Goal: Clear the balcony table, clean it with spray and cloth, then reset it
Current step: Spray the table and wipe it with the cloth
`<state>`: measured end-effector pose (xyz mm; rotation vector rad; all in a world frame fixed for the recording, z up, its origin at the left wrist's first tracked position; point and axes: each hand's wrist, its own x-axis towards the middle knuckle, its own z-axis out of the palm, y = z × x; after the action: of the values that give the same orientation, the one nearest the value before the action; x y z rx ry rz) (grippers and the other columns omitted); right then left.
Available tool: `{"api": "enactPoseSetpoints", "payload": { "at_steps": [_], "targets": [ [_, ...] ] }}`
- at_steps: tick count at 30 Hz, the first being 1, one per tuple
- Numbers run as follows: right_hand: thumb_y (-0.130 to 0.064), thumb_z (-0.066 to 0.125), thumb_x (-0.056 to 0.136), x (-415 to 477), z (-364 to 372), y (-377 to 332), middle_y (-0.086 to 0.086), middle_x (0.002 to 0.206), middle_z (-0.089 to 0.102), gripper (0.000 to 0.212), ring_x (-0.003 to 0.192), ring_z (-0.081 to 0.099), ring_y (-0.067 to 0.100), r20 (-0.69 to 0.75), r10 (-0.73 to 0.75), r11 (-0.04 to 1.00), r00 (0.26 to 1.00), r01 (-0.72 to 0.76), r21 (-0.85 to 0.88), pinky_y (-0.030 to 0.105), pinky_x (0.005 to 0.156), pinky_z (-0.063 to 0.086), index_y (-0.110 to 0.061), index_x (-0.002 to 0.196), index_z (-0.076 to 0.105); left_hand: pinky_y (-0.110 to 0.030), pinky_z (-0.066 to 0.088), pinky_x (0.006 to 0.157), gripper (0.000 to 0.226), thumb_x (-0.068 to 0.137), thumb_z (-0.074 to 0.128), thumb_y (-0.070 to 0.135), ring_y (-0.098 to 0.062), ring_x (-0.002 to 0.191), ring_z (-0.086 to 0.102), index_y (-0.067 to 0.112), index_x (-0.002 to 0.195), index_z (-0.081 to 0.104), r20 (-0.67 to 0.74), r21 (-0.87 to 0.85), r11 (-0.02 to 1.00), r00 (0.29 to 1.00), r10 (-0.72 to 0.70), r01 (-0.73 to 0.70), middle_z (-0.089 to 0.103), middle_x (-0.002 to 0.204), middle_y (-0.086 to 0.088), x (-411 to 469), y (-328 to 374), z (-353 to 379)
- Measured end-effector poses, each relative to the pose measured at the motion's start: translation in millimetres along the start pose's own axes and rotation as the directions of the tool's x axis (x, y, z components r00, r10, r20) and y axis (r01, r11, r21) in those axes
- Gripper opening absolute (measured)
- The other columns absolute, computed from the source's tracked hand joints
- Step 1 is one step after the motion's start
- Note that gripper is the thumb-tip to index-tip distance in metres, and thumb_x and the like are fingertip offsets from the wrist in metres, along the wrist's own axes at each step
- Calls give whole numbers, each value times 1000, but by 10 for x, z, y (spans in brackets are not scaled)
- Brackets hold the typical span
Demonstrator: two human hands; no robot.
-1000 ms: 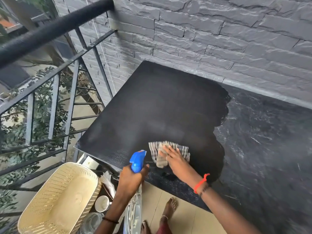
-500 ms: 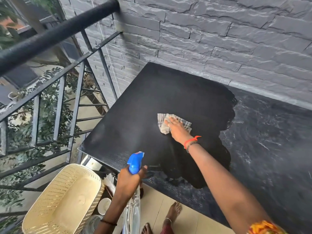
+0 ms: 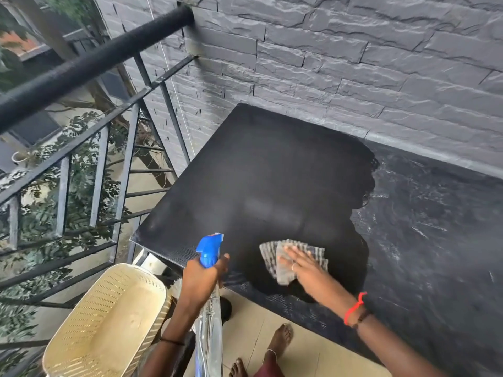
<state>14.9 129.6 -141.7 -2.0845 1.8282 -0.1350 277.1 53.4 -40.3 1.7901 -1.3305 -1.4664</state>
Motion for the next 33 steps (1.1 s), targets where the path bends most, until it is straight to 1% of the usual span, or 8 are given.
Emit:
{"api": "enactPoseSetpoints", "payload": {
  "at_steps": [5, 13, 16, 18, 21, 23, 30, 33],
  "targets": [
    [4, 36, 92, 728, -233, -118, 2, 161, 7, 60, 149, 1, 19, -43, 123, 992, 991, -122, 27, 37, 122, 4, -16, 148, 29, -20, 44, 46, 23, 89, 67, 23, -10, 43, 53, 2, 81, 63, 0, -15, 1000, 1000, 21, -21, 58, 52, 0, -32, -46, -22],
    [8, 38, 88, 588, 209, -1198, 6, 160, 10, 66, 149, 4, 27, -26, -87, 993, 996, 84, -81, 49, 120, 2, -15, 149, 25, -33, 45, 59, 26, 87, 68, 25, -29, 54, 61, 5, 70, 66, -32, 11, 1000, 999, 16, -16, 62, 47, -6, -4, -64, -70],
    [-3, 72, 66, -46, 284, -1309, 7, 148, 43, 45, 138, 37, 28, 45, -165, 986, 985, 164, 19, 52, 111, 34, -21, 108, 67, -28, 40, 52, 27, 85, 69, 24, -17, 46, 50, 8, 64, 63, -54, 30, 999, 998, 27, -25, 56, 41, 3, 24, -15, -60],
    [-17, 84, 54, -435, 283, -1157, 2, 135, 58, 31, 127, 52, 23, 57, -156, 988, 986, 157, -10, 46, 107, 40, -27, 80, 69, -29, 43, 54, 26, 86, 69, 22, -18, 45, 51, 6, 65, 64, -29, -10, 999, 999, 33, -34, 56, 45, -2, 41, 18, -51],
    [-13, 66, 79, -779, 184, -696, 3, 150, 37, 44, 138, 36, 29, -25, -15, 1000, 1000, 15, -13, 33, 117, 2, -23, 122, 64, -27, 44, 51, 24, 87, 67, 19, -17, 45, 51, 6, 69, 63, 3, -67, 997, 999, 48, -48, 57, 54, -5, 54, 57, -39],
    [-4, 41, 94, -747, 92, -397, -2, 156, -4, 60, 148, 0, 23, -47, 46, 998, 998, -48, -46, 22, 113, -19, -26, 148, 27, -24, 44, 46, 21, 88, 67, 18, -13, 43, 51, 5, 72, 62, 18, -85, 995, 998, 56, -54, 57, 58, -6, 54, 69, -24],
    [3, 35, 93, -15, 55, -640, 1, 161, 1, 48, 149, -5, 23, -144, 146, 989, 979, -139, 52, 37, 120, -7, -12, 138, 44, -24, 44, 46, 22, 86, 68, 20, -11, 40, 52, 9, 68, 62, 43, -65, 997, 998, 40, -37, 58, 56, -4, -19, 72, 111],
    [12, 38, 83, -203, 183, -788, -2, 160, -3, 69, 148, -9, 23, -117, 117, 993, 986, -116, 18, 40, 119, -8, -16, 146, 34, -25, 43, 46, 24, 86, 69, 21, -14, 41, 51, 9, 66, 63, 63, -40, 998, 997, 52, -50, 58, 53, -2, -40, 90, 188]
  ]
}}
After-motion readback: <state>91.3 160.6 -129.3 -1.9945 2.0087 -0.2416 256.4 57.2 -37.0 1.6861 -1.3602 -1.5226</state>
